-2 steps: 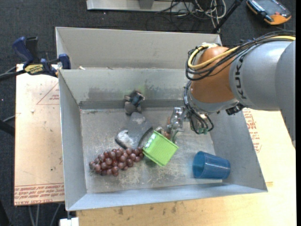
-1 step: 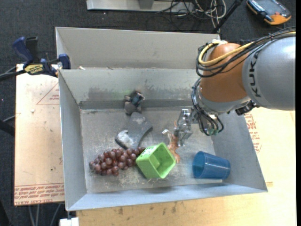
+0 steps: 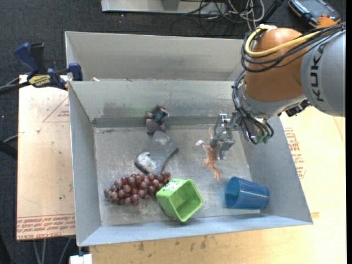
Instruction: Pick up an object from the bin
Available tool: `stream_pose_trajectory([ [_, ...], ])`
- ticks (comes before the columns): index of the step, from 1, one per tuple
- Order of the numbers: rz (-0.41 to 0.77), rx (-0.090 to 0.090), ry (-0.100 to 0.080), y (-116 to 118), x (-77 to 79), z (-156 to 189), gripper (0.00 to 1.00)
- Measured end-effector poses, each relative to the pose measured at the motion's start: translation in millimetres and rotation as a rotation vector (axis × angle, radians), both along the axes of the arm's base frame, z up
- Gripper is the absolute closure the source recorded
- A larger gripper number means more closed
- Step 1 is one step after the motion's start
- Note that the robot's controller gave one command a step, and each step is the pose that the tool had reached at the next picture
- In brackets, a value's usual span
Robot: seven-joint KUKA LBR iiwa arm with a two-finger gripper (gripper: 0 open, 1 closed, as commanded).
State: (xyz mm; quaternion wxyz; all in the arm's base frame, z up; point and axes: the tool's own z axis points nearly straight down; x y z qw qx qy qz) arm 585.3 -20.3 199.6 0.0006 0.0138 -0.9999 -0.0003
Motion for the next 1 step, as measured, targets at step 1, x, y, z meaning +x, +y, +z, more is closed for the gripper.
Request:
stream_pose_trajectory([
  [1, 0.018, -0.001, -0.021, -3.4, 5.7, -1.9, 1.00],
])
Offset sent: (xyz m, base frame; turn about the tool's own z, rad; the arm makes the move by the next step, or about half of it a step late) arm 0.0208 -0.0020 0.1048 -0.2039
